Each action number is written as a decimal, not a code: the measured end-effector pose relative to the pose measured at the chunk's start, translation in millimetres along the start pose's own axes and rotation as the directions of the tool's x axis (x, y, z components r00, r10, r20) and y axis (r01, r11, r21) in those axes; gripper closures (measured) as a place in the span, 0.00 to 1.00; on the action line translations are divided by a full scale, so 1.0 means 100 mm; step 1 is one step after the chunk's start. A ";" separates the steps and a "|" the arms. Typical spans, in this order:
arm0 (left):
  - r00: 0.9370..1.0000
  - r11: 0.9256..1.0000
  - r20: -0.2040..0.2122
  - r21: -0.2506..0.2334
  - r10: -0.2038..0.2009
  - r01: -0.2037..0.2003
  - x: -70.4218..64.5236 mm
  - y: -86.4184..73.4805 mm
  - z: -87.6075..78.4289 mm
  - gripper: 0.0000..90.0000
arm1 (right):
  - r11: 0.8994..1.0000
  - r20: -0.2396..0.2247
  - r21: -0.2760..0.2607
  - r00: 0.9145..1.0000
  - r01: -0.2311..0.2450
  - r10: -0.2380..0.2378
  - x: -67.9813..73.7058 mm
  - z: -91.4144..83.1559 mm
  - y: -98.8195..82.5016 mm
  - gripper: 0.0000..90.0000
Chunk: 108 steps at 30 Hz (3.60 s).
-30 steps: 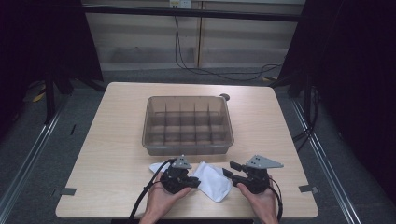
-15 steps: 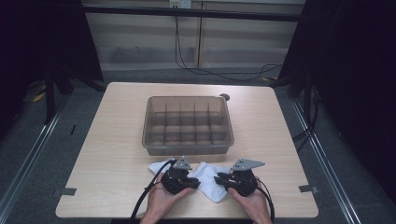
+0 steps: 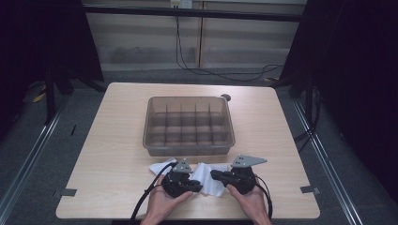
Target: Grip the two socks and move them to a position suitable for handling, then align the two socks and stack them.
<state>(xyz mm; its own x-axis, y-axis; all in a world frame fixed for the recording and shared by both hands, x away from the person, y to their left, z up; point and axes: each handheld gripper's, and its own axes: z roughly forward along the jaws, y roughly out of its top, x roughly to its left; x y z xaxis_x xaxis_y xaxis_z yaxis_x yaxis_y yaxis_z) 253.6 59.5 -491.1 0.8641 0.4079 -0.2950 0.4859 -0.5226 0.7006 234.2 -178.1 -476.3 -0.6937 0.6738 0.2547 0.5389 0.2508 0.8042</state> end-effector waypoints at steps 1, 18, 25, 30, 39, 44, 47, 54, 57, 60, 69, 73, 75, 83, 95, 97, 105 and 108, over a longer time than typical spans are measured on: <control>1.000 1.000 0.005 -0.012 0.011 -0.011 -0.01 0.01 -0.02 0.78 | 1.000 -0.005 -0.002 1.000 0.002 -0.002 0.01 0.01 0.02 0.98; 0.998 0.996 0.029 -0.058 -0.059 0.061 0.07 0.04 -0.11 0.97 | 0.998 -0.047 -0.063 0.999 -0.024 0.021 0.01 -0.07 0.16 0.74; 0.996 0.991 0.038 -0.099 -0.083 0.087 0.13 0.01 -0.26 0.97 | 0.997 0.042 -0.054 0.998 -0.047 0.049 -0.16 -0.16 0.09 0.85; 0.995 0.990 0.026 -0.104 -0.094 0.096 0.18 0.00 -0.31 0.97 | 0.997 0.062 0.039 0.996 -0.065 0.062 -0.23 0.01 -0.02 0.83; 0.990 0.983 -0.003 -0.115 -0.144 0.143 0.32 -0.10 -0.40 0.97 | 0.992 0.101 0.106 0.993 -0.068 0.057 -0.28 0.09 -0.16 0.82; 0.988 0.981 -0.012 -0.119 -0.157 0.154 0.39 -0.15 -0.44 0.96 | 0.992 0.105 0.109 0.993 -0.061 0.049 -0.30 0.09 -0.18 0.83; 0.987 0.981 -0.023 -0.112 -0.162 0.159 0.43 -0.17 -0.47 0.96 | 0.992 0.111 0.113 0.993 -0.059 0.047 -0.30 0.08 -0.18 0.83; 0.981 0.974 -0.056 -0.140 -0.187 0.178 0.52 -0.23 -0.63 0.90 | 0.991 0.111 0.113 0.992 -0.067 0.054 -0.35 0.07 -0.18 0.83; 0.976 0.967 -0.068 -0.165 -0.209 0.195 0.52 -0.24 -0.71 0.87 | 0.991 0.118 0.114 0.991 -0.070 0.057 -0.36 0.06 -0.18 0.83; 0.970 0.963 -0.092 -0.170 -0.225 0.207 0.49 -0.23 -0.77 0.83 | 0.992 0.111 0.108 0.992 -0.069 0.057 -0.37 0.06 -0.19 0.82; 0.983 0.980 -0.104 -0.145 -0.150 0.135 0.30 -0.11 -0.61 0.72 | 0.993 0.094 0.101 0.994 -0.068 0.058 -0.38 0.07 -0.21 0.83; 0.991 0.991 -0.087 -0.093 -0.102 0.093 0.21 0.01 -0.37 0.66 | 0.993 0.094 0.101 0.994 -0.069 0.059 -0.39 0.07 -0.21 0.83; 0.989 0.997 -0.125 -0.035 -0.079 0.075 0.20 0.06 -0.23 0.60 | 0.992 0.092 0.099 0.994 -0.072 0.063 -0.39 0.07 -0.21 0.83; 0.980 0.998 -0.198 0.041 -0.029 0.038 0.20 0.07 0.00 0.57 | 0.993 0.084 0.096 0.994 -0.075 0.067 -0.40 0.07 -0.22 0.83; 0.991 0.988 -0.098 -0.135 -0.095 0.082 0.25 0.10 -0.48 0.99 | 0.991 0.106 0.113 0.992 -0.076 0.064 -0.42 0.02 -0.21 0.80; 0.987 0.984 -0.125 -0.161 -0.099 0.078 0.25 0.11 -0.63 0.99 | 0.989 0.117 0.132 0.992 -0.059 0.044 -0.41 0.00 -0.20 0.79; 0.965 0.970 -0.180 -0.186 -0.190 0.156 0.53 -0.01 -0.82 0.97 | 0.987 0.144 0.139 0.988 -0.079 0.059 -0.48 -0.12 -0.23 0.79; 0.953 0.967 -0.204 -0.172 -0.222 0.189 0.63 -0.12 -0.81 0.90 | 0.987 0.145 0.139 0.988 -0.079 0.059 -0.49 -0.12 -0.24 0.78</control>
<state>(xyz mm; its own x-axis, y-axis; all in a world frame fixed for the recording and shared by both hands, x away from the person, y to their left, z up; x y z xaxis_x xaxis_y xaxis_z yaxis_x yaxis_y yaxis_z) 291.6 152.1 -465.2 0.6889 0.6580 -0.3041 0.6101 -0.2998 0.7334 249.4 -225.3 -501.0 -0.5842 0.7811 0.2207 0.6534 0.2913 0.6988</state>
